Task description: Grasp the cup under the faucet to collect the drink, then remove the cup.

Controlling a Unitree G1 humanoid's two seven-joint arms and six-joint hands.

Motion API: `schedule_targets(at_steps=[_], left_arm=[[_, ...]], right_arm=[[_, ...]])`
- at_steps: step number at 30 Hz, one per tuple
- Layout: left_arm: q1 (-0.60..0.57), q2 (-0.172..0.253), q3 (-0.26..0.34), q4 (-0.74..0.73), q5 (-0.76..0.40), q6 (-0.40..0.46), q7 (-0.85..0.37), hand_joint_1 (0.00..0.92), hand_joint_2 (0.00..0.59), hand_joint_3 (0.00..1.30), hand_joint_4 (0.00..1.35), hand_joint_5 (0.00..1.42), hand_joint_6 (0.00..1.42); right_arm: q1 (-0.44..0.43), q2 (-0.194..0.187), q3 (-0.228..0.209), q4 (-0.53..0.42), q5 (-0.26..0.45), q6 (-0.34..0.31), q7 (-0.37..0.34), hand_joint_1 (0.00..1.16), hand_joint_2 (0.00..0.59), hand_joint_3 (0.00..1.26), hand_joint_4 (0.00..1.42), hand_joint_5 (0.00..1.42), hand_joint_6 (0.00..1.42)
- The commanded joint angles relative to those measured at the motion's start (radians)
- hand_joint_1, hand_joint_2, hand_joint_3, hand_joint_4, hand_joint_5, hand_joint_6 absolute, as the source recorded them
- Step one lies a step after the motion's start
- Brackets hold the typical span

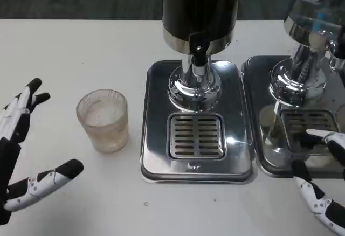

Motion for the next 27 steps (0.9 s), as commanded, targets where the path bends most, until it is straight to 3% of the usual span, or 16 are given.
schedule_targets(at_steps=[1, 27], left_arm=[[-0.055, 0.005, -0.027, 0.062, -0.028, 0.011, -0.032, 0.130, 0.019, 0.00, 0.00, 0.06, 0.05], [-0.353, 0.028, -0.132, 0.386, -0.147, 0.036, -0.237, 0.212, 0.021, 0.00, 0.02, 0.20, 0.16]], right_arm=[[-0.007, -0.012, 0.000, 0.002, 0.016, -0.013, 0.004, 0.44, 0.420, 0.48, 0.50, 0.41, 0.47], [0.000, 0.020, 0.029, -0.003, 0.002, -0.005, -0.020, 0.44, 0.420, 0.51, 0.55, 0.46, 0.49]])
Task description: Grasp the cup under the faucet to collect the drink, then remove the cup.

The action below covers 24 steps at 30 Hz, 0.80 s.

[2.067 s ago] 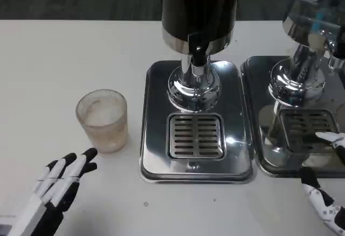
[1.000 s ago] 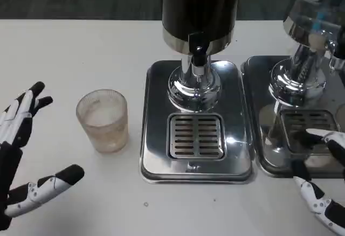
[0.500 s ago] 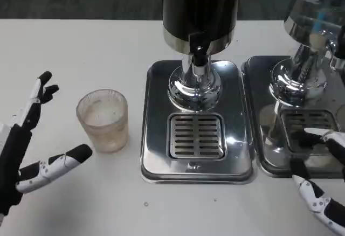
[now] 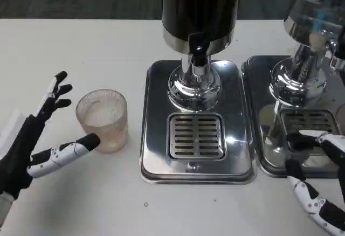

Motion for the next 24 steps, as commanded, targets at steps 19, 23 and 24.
schedule_targets(at_steps=[19, 23, 24], left_arm=[[-0.216, 0.005, -0.098, 0.282, -0.065, -0.026, -0.174, 0.227, 0.020, 0.00, 0.02, 0.20, 0.17], [-0.247, 0.010, -0.110, 0.318, -0.053, -0.015, -0.169, 0.229, 0.021, 0.00, 0.02, 0.20, 0.16], [-0.253, 0.012, -0.113, 0.326, -0.053, -0.014, -0.168, 0.229, 0.021, 0.00, 0.02, 0.20, 0.16]], right_arm=[[0.044, 0.015, -0.006, -0.041, -0.013, 0.004, -0.022, 0.44, 0.420, 0.52, 0.55, 0.48, 0.49], [0.047, 0.018, -0.007, -0.050, -0.016, 0.008, -0.022, 0.44, 0.420, 0.52, 0.56, 0.48, 0.49], [0.047, 0.018, -0.007, -0.051, -0.016, 0.009, -0.021, 0.44, 0.420, 0.52, 0.56, 0.48, 0.49]])
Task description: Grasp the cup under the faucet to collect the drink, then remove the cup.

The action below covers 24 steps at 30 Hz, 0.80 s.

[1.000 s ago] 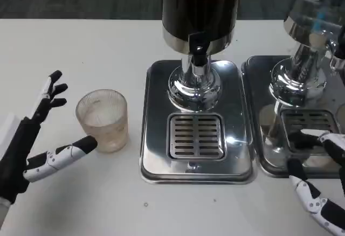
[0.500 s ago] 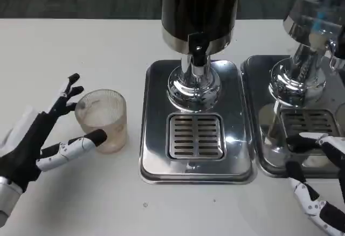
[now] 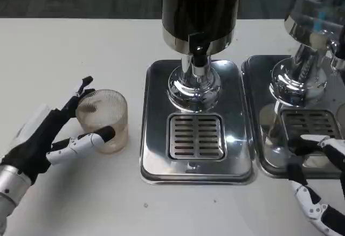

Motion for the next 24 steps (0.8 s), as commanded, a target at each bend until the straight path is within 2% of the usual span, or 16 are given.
schedule_targets(at_steps=[1, 14, 24], left_arm=[[-0.039, 0.011, -0.017, 0.041, 0.013, 0.004, -0.006, 0.229, 0.021, 0.00, 0.02, 0.20, 0.16], [-0.083, 0.033, -0.075, 0.077, 0.093, 0.061, 0.057, 0.251, 0.020, 0.00, 0.02, 0.20, 0.16], [-0.088, 0.030, -0.108, 0.085, 0.131, 0.084, 0.118, 0.261, 0.021, 0.01, 0.05, 0.23, 0.18]], right_arm=[[0.005, 0.009, -0.006, -0.015, -0.009, 0.008, -0.014, 0.44, 0.420, 0.52, 0.56, 0.48, 0.49], [0.004, 0.022, -0.002, -0.013, -0.017, 0.005, -0.017, 0.45, 0.413, 0.52, 0.56, 0.49, 0.49], [0.000, 0.022, 0.001, -0.009, -0.019, 0.004, -0.016, 0.48, 0.410, 0.53, 0.57, 0.50, 0.49]])
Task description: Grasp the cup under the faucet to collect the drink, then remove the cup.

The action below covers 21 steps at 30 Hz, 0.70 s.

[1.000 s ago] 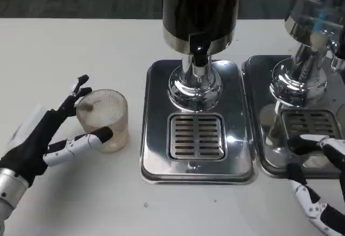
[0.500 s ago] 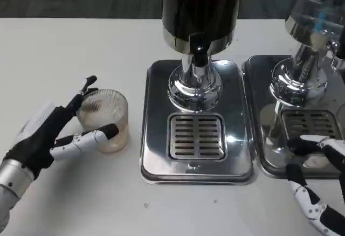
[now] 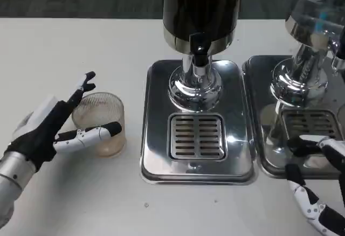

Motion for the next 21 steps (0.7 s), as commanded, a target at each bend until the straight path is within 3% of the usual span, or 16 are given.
schedule_targets(at_steps=[1, 21], left_arm=[[0.007, 0.002, -0.022, 0.022, 0.020, 0.017, 0.000, 0.261, 0.020, 0.01, 0.05, 0.23, 0.18], [0.042, 0.022, 0.043, 0.002, -0.055, -0.132, 0.029, 0.245, 0.019, 0.00, 0.04, 0.23, 0.17]], right_arm=[[-0.002, 0.002, 0.001, -0.003, -0.004, -0.001, -0.016, 0.48, 0.409, 0.53, 0.57, 0.50, 0.49], [-0.008, 0.018, 0.017, -0.013, -0.011, 0.013, -0.006, 0.51, 0.400, 0.56, 0.57, 0.51, 0.49]])
